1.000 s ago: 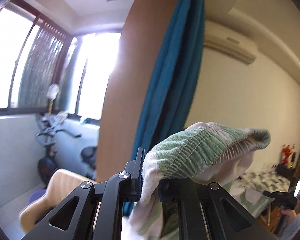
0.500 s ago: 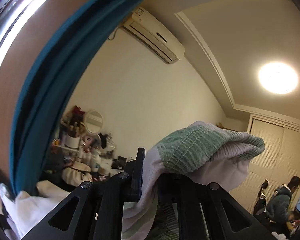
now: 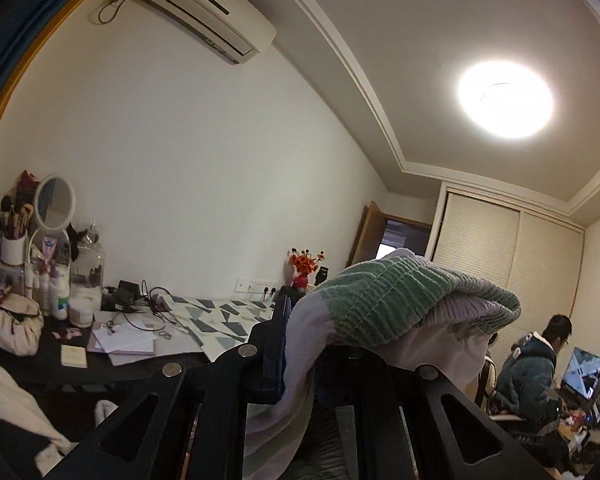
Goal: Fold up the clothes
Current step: 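Lift the green-patterned garment out of the pile with both grippers and carry it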
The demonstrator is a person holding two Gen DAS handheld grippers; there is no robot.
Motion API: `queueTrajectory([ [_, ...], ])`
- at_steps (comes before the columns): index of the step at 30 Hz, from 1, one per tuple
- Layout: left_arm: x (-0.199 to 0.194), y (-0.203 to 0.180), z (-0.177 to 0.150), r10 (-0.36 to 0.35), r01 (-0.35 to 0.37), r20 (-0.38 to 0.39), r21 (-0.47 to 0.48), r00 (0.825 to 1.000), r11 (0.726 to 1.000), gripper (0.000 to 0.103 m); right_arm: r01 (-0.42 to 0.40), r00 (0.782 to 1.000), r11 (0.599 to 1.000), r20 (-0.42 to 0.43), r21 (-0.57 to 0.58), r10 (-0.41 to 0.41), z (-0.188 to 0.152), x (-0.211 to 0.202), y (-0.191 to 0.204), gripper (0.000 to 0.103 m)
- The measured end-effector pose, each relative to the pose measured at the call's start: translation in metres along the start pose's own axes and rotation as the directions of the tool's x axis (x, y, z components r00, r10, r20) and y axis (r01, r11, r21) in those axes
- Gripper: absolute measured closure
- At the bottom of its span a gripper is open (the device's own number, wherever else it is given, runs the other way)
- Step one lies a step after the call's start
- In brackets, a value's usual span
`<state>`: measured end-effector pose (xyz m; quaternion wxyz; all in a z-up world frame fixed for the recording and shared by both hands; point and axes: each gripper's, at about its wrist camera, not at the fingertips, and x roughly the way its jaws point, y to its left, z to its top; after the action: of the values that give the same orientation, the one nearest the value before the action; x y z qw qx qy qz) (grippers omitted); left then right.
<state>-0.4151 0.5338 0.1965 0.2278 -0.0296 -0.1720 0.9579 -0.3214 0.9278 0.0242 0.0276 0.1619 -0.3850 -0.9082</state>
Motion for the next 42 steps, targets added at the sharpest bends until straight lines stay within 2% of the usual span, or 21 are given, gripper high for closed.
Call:
queueTrajectory([
  [1,0.022,-0.013,-0.003,0.004,-0.004,0.002,-0.011,1.0,1.0,0.094,0.017,1.0,1.0,-0.013,0.005,-0.017,0.017,0.003,-0.019,0.097],
  [2,0.044,-0.025,-0.004,0.008,-0.008,-0.003,-0.015,1.0,1.0,0.094,-0.001,1.0,1.0,-0.03,0.029,0.002,0.037,0.007,-0.039,0.097],
  [6,0.114,-0.065,-0.016,-0.002,0.002,-0.048,-0.01,0.999,1.0,0.094,0.02,0.993,1.0,-0.116,-0.024,-0.023,0.1,0.028,-0.086,0.095],
  [7,0.126,-0.076,-0.02,-0.013,0.013,-0.056,-0.003,0.998,1.0,0.094,0.022,0.991,0.999,-0.135,-0.029,-0.025,0.11,0.037,-0.095,0.09],
  [9,0.149,-0.1,-0.023,-0.028,0.03,-0.058,0.031,0.998,0.999,0.094,0.025,0.988,1.0,-0.155,0.004,-0.024,0.126,0.055,-0.118,0.056],
  [10,0.16,-0.111,-0.024,-0.035,0.037,-0.058,0.049,0.998,0.998,0.094,0.029,0.987,0.999,-0.161,0.032,-0.023,0.132,0.064,-0.129,0.031],
  [11,0.171,-0.122,-0.022,-0.044,0.047,-0.057,0.063,0.997,0.997,0.094,0.016,0.986,0.997,-0.167,0.072,-0.004,0.136,0.075,-0.14,0.026],
  [14,0.209,-0.147,-0.014,-0.075,0.08,-0.053,0.099,0.996,0.992,0.094,-0.009,0.976,0.989,-0.214,0.148,0.041,0.144,0.11,-0.164,0.021],
  [19,0.278,-0.172,0.001,-0.122,0.124,-0.024,0.146,0.992,0.981,0.094,-0.059,0.936,0.994,-0.34,0.094,0.088,0.149,0.184,-0.166,0.014],
  [23,0.333,-0.168,0.014,-0.169,0.166,0.004,0.159,0.986,0.973,0.094,-0.167,0.894,0.985,-0.428,-0.044,0.132,0.157,0.258,-0.148,0.014],
  [27,0.394,-0.155,0.034,-0.213,0.214,-0.024,0.11,0.977,0.971,0.094,-0.309,0.845,0.946,-0.485,-0.1,0.225,0.173,0.332,-0.124,0.014],
  [29,0.42,-0.149,0.043,-0.217,0.218,-0.018,0.126,0.976,0.968,0.094,-0.375,0.823,0.917,-0.503,-0.133,0.264,0.189,0.361,-0.109,0.014],
  [32,0.452,-0.14,0.055,-0.219,0.218,-0.011,0.141,0.976,0.966,0.094,-0.447,0.823,0.879,-0.462,-0.164,0.332,0.217,0.387,-0.099,0.014],
  [35,0.474,-0.135,0.064,-0.225,0.225,-0.019,0.153,0.974,0.962,0.094,-0.46,0.836,0.866,-0.426,-0.198,0.346,0.237,0.417,-0.094,0.012],
  [37,0.486,-0.135,0.068,-0.226,0.227,-0.027,0.17,0.974,0.959,0.094,-0.464,0.835,0.851,-0.441,-0.244,0.329,0.241,0.441,-0.086,0.012],
  [40,0.499,-0.14,0.082,-0.246,0.247,-0.032,0.183,0.969,0.952,0.094,-0.477,0.818,0.821,-0.5,-0.312,0.285,0.239,0.497,-0.061,0.012],
  [41,0.501,-0.142,0.088,-0.251,0.251,-0.025,0.191,0.968,0.949,0.094,-0.492,0.806,0.805,-0.524,-0.332,0.277,0.236,0.52,-0.051,0.012],
  [42,0.502,-0.145,0.094,-0.253,0.25,-0.013,0.203,0.967,0.947,0.094,-0.495,0.806,0.804,-0.521,-0.329,0.283,0.247,0.536,-0.046,0.012],
])
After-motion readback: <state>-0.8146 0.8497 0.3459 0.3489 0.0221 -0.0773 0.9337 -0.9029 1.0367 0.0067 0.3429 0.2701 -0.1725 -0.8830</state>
